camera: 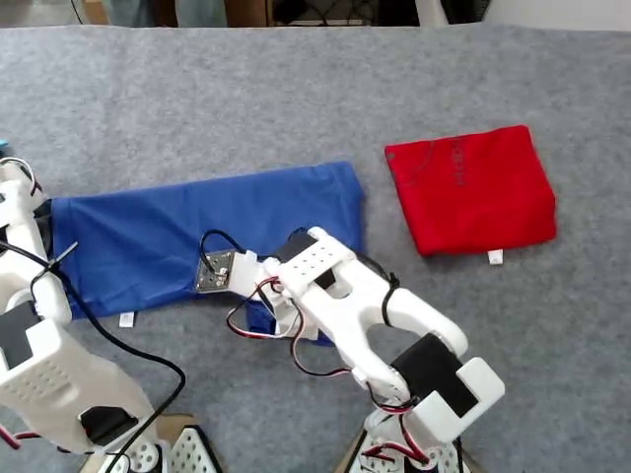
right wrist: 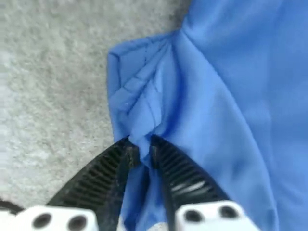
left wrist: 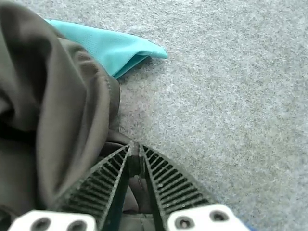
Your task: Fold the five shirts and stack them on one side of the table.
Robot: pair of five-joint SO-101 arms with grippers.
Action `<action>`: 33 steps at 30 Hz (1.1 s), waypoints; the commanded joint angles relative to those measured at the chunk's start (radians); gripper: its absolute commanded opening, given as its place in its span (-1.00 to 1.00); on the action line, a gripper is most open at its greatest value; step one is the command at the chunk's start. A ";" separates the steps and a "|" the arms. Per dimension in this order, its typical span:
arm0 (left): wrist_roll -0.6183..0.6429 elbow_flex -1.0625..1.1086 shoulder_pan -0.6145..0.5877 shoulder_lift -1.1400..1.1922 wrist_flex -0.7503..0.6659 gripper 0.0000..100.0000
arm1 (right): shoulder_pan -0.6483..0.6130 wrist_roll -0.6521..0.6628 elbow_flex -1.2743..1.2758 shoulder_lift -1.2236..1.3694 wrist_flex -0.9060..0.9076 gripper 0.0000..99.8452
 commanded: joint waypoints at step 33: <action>-0.008 -0.001 -0.021 -0.018 -0.017 -0.94 | 0.028 -0.160 -0.315 0.176 0.236 -0.97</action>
